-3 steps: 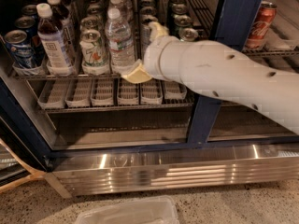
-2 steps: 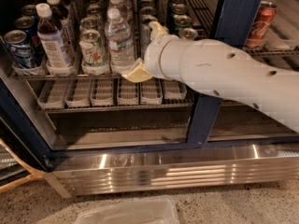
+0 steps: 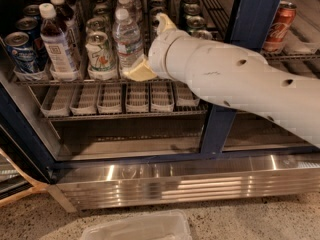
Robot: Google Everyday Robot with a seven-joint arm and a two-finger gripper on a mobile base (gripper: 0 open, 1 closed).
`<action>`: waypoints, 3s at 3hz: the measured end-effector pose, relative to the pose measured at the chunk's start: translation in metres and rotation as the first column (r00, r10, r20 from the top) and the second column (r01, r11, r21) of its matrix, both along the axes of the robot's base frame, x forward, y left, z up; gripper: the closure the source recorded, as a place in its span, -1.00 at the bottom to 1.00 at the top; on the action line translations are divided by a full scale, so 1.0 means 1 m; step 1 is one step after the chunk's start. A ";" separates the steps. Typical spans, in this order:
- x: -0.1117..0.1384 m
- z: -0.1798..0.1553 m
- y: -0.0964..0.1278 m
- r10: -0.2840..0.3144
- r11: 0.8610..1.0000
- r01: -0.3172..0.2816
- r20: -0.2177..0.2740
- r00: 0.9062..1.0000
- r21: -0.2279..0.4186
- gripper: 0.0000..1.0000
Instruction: Pick water bottle from top shelf of fridge
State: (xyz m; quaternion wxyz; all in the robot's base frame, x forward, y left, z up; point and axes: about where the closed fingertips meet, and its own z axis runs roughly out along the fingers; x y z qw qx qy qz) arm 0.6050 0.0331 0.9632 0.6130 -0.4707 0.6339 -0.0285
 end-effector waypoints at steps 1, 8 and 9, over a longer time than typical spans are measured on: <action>0.000 0.050 0.027 0.009 0.998 -0.017 0.139 0.990 0.055 -0.74; 0.023 -0.005 0.018 -0.015 0.998 0.013 0.024 1.000 0.065 -0.64; 0.032 -0.003 0.035 0.006 0.998 -0.008 0.035 0.999 0.063 -0.66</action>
Offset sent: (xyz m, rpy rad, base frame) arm -0.0001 0.0229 0.0419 0.0471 -0.1174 0.0111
